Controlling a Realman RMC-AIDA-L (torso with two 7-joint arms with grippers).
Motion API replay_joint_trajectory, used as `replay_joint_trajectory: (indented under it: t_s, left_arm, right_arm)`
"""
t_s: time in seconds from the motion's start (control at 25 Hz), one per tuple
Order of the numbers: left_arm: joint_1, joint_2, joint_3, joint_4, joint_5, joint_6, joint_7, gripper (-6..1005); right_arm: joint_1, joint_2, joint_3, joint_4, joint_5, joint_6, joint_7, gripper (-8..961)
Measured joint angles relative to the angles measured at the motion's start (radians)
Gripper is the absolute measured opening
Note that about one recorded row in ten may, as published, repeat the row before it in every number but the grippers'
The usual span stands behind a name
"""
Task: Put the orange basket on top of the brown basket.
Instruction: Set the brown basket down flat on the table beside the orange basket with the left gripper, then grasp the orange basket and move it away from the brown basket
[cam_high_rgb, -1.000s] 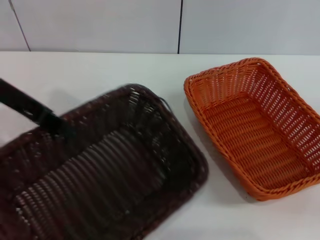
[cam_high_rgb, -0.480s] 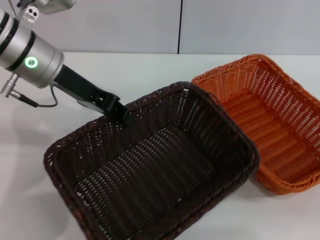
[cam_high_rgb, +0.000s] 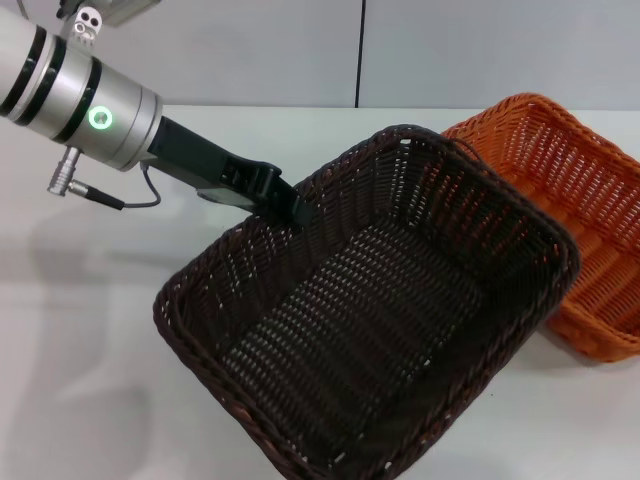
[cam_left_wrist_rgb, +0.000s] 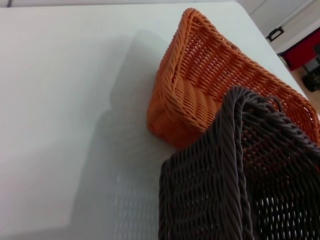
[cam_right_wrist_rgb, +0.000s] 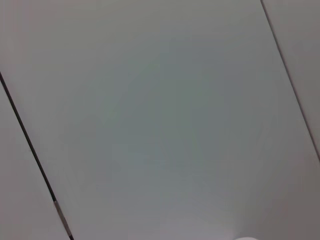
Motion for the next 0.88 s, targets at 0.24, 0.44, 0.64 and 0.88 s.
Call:
replay_joint_trajectory:
  t_s: [0.24, 0.44, 0.64, 0.88]
  left_arm:
    - [0.007, 0.001, 0.006, 0.020, -0.007, -0.016, 0.003, 235]
    - [0.041, 0.005, -0.001, 0.011, -0.010, -0.045, 0.047, 240]
    - [0.058, 0.015, -0.015, 0.002, -0.050, -0.042, 0.067, 318]
    - [0.095, 0.010, -0.017, -0.068, -0.176, -0.004, 0.082, 544]
  right_arm:
    - [-0.001, -0.003, 0.006, 0.000, 0.000, 0.010, 0.000, 740]
    - [-0.008, -0.002, 0.002, 0.012, 0.000, 0.015, 0.000, 740]
    - [-0.025, -0.002, -0.002, 0.013, 0.000, 0.015, 0.012, 740]
    - [-0.037, -0.031, -0.032, 0.009, -0.021, 0.016, 0.090, 740]
